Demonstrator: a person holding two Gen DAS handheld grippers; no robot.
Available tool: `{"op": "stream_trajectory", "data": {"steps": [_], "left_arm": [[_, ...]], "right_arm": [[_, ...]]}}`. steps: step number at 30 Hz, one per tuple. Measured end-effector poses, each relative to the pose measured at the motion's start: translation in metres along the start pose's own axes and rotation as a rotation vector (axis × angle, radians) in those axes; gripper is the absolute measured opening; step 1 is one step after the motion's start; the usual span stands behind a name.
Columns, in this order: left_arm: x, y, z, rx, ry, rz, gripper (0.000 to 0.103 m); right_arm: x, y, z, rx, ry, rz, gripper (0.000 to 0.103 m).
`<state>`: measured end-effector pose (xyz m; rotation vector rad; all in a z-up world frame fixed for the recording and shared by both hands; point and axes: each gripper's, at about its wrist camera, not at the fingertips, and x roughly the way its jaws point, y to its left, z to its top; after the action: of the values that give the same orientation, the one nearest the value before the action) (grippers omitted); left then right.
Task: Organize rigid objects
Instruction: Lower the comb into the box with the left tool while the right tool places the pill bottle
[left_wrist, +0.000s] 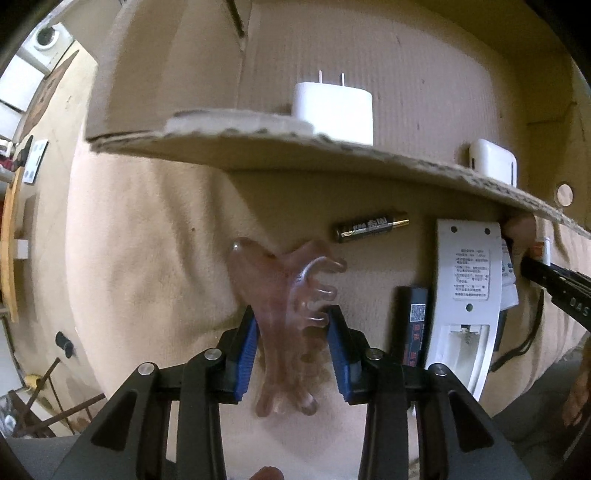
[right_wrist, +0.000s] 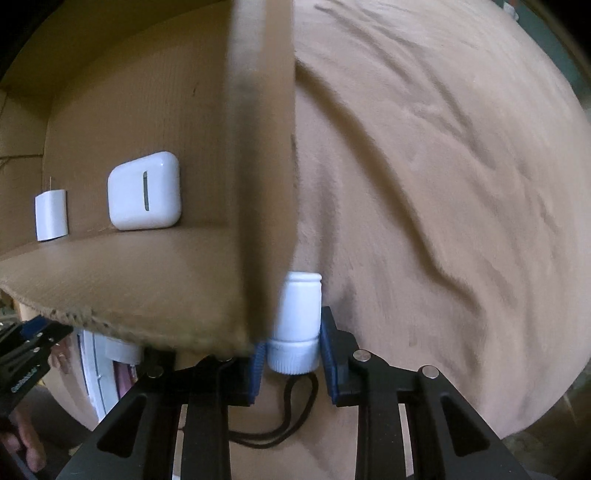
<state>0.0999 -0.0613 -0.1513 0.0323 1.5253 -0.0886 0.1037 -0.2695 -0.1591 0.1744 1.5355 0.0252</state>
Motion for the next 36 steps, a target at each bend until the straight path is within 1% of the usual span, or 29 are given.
{"op": "stream_trajectory", "data": {"steps": [3, 6, 10, 13, 16, 17, 20, 22, 26, 28, 29, 31, 33, 34, 36], "left_arm": [[-0.001, 0.009, -0.004, -0.004, -0.015, 0.0, 0.033], [-0.006, 0.015, -0.011, -0.01, -0.025, 0.008, 0.033], [-0.016, 0.022, -0.016, -0.02, -0.044, 0.026, 0.033], [-0.027, 0.025, -0.023, -0.015, -0.071, 0.046, 0.033], [-0.043, 0.026, -0.037, -0.002, -0.098, 0.015, 0.033], [-0.048, 0.025, -0.042, 0.009, -0.117, 0.03, 0.033], [-0.059, 0.029, -0.048, 0.004, -0.144, 0.054, 0.033], [-0.07, 0.03, -0.051, -0.001, -0.173, 0.058, 0.032], [-0.093, 0.029, -0.054, -0.012, -0.223, 0.044, 0.032], [-0.109, 0.029, -0.056, -0.009, -0.254, 0.036, 0.032], [-0.116, 0.03, -0.054, -0.009, -0.265, 0.034, 0.032], [-0.132, 0.03, -0.052, -0.014, -0.297, 0.027, 0.032], [-0.145, 0.029, -0.048, -0.014, -0.325, 0.017, 0.032], [-0.153, 0.029, -0.044, -0.012, -0.34, 0.016, 0.032], [-0.169, 0.025, -0.035, 0.0, -0.379, 0.012, 0.033]], "right_arm": [[0.0, 0.007, -0.005, -0.021, -0.014, -0.012, 0.028], [-0.003, 0.018, -0.013, -0.027, -0.034, -0.003, 0.028], [-0.015, 0.019, -0.026, -0.027, -0.064, 0.033, 0.028], [-0.026, 0.019, -0.038, -0.011, -0.081, 0.089, 0.028], [-0.04, 0.019, -0.054, -0.008, -0.108, 0.128, 0.028], [-0.044, 0.018, -0.061, -0.01, -0.119, 0.145, 0.028], [-0.058, 0.025, -0.075, -0.023, -0.153, 0.168, 0.028], [-0.067, 0.031, -0.077, -0.031, -0.171, 0.182, 0.028], [-0.084, 0.034, -0.09, -0.063, -0.215, 0.204, 0.028], [-0.095, 0.019, -0.078, -0.068, -0.241, 0.254, 0.028], [-0.101, 0.019, -0.08, -0.072, -0.26, 0.268, 0.028], [-0.116, 0.019, -0.08, -0.085, -0.293, 0.272, 0.028], [-0.127, 0.022, -0.079, -0.091, -0.32, 0.293, 0.028], [-0.139, 0.018, -0.079, -0.096, -0.335, 0.301, 0.028], [-0.151, 0.019, -0.073, -0.108, -0.367, 0.31, 0.028]]}}
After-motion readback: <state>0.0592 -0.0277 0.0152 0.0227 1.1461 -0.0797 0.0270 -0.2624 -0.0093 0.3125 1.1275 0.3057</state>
